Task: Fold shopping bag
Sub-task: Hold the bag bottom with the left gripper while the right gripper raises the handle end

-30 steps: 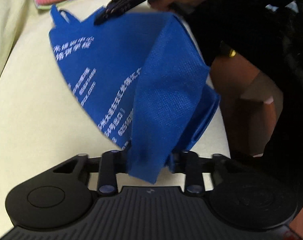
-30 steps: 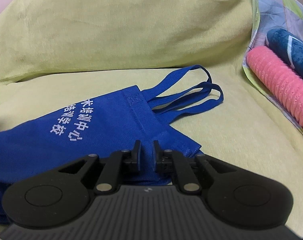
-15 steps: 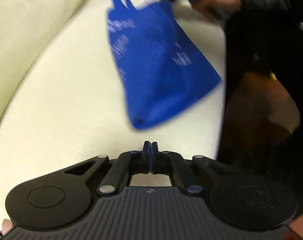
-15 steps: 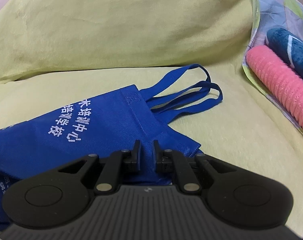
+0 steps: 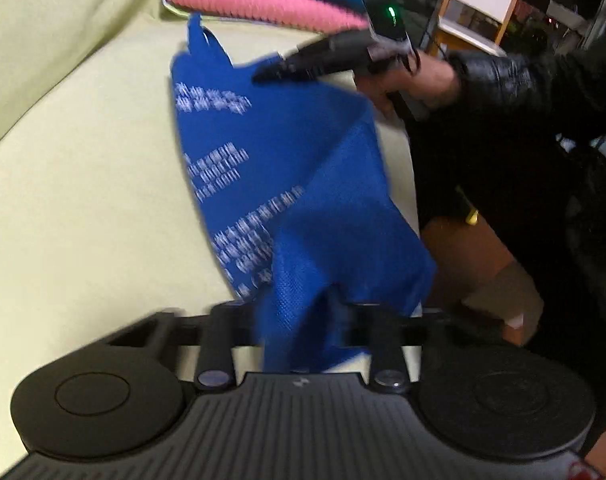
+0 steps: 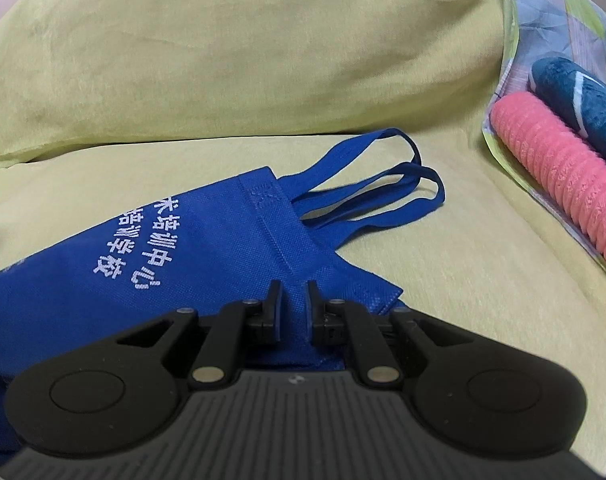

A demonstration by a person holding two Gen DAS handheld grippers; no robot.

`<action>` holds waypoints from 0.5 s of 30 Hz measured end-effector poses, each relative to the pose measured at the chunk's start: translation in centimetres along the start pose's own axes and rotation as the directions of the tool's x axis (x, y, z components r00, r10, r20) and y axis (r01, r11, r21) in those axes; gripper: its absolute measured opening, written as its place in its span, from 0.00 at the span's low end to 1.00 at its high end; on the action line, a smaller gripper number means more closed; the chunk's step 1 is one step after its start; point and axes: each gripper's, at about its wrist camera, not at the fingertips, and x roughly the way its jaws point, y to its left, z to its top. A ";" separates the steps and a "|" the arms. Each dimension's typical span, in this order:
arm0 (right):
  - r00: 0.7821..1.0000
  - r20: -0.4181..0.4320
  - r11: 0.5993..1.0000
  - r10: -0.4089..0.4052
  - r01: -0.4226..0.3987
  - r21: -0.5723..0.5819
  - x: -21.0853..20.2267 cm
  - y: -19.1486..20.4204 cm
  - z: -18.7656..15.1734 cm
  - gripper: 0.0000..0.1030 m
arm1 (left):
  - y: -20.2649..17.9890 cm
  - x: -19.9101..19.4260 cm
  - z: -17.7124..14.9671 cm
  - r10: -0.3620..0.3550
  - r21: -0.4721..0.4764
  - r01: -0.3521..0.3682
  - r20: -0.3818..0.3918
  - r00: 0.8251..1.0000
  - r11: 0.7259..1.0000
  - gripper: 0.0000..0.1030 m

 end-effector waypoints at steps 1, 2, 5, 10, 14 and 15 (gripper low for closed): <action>1.000 0.000 1.000 0.001 -0.001 -0.002 0.0 0.0 0.0 0.07 | -0.7 -0.8 -0.8 0.027 -0.002 -0.027 0.013 1.000 1.000 0.09; 1.000 0.001 1.000 0.001 -0.001 -0.004 0.0 0.0 0.0 0.07 | -1.8 -1.4 -1.6 0.076 -0.006 -0.076 0.035 0.996 0.997 0.07; 1.000 0.002 1.000 0.008 -0.008 -0.001 -0.1 -0.1 -0.1 0.07 | -6.2 -2.2 -3.2 0.243 0.049 -0.246 0.058 0.968 0.968 0.01; 1.000 0.002 1.000 0.009 -0.009 0.006 0.0 -0.1 -0.1 0.07 | -13.0 -0.9 -5.4 0.534 0.145 -0.529 0.003 0.845 0.836 0.00; 1.000 0.001 1.000 0.008 -0.008 0.010 -0.1 -0.1 -0.1 0.07 | -14.6 -0.2 -6.0 0.593 0.185 -0.588 0.031 0.805 0.788 0.09; 1.000 0.001 1.000 0.007 -0.007 0.010 -0.1 -0.1 -0.1 0.07 | -14.3 -0.5 -5.9 0.604 0.190 -0.600 0.044 0.796 0.777 0.12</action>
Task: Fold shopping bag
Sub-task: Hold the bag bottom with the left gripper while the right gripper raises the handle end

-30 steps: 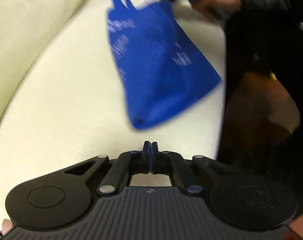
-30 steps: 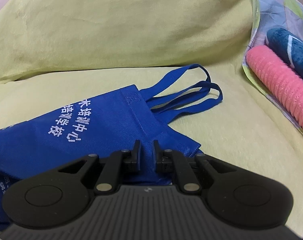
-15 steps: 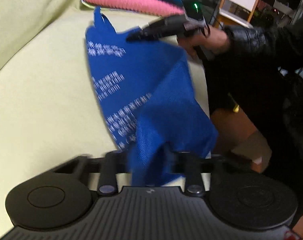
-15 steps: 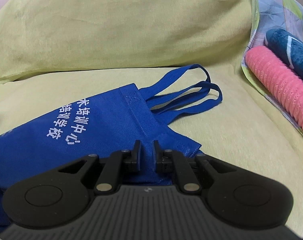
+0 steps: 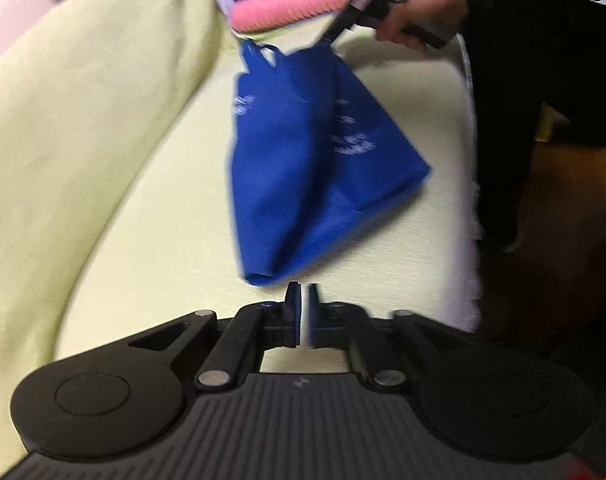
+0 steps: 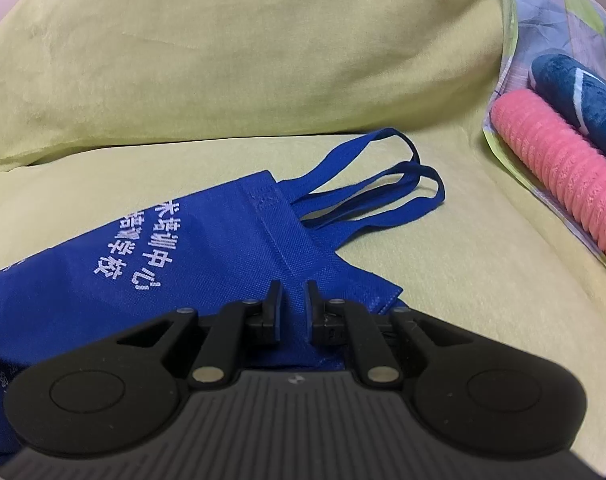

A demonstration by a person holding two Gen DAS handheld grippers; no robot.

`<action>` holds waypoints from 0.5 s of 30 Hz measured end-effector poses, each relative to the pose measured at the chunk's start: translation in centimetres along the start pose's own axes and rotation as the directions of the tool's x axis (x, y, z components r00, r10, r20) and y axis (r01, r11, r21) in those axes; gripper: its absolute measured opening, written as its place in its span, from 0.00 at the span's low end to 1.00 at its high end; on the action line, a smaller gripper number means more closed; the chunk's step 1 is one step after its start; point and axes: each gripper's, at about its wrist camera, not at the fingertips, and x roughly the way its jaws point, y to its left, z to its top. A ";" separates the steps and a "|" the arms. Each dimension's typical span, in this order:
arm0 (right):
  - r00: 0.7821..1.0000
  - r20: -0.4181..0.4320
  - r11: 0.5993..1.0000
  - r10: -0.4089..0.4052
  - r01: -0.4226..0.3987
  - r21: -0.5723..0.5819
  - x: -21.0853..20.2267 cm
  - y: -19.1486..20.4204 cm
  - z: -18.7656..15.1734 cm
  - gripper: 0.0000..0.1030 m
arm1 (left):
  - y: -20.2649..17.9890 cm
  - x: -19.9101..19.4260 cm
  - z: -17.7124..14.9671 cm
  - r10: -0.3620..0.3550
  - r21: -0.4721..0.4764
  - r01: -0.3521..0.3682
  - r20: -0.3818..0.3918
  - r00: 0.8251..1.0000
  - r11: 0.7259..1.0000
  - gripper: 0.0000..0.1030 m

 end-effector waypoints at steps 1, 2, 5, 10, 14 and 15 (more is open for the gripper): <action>1.000 0.000 1.000 -0.001 0.001 -0.001 0.0 0.0 0.0 0.07 | 0.6 0.1 0.1 0.008 0.007 -0.008 0.012 1.000 1.000 0.14; 1.000 0.001 1.000 -0.002 0.002 -0.001 0.0 0.1 0.0 0.07 | 1.3 0.2 0.1 0.011 0.016 -0.011 0.029 1.000 1.000 0.29; 1.000 0.001 1.000 -0.002 0.002 0.000 -0.1 0.1 0.0 0.07 | 4.2 1.1 0.1 -0.086 0.045 0.082 0.092 0.992 0.996 0.43; 1.000 0.004 1.000 -0.002 0.002 -0.006 -0.1 0.1 0.0 0.07 | 7.9 4.0 1.0 -0.320 0.150 0.302 0.109 0.941 0.941 0.44; 1.000 0.008 1.000 0.003 -0.003 -0.006 0.0 -0.1 -0.1 0.07 | 9.5 6.5 2.2 -0.489 0.191 0.470 0.064 0.870 0.862 0.44; 1.000 0.009 1.000 0.005 -0.005 -0.003 0.0 -0.2 -0.1 0.07 | 9.7 7.2 2.4 -0.536 0.190 0.519 0.047 0.843 0.833 0.43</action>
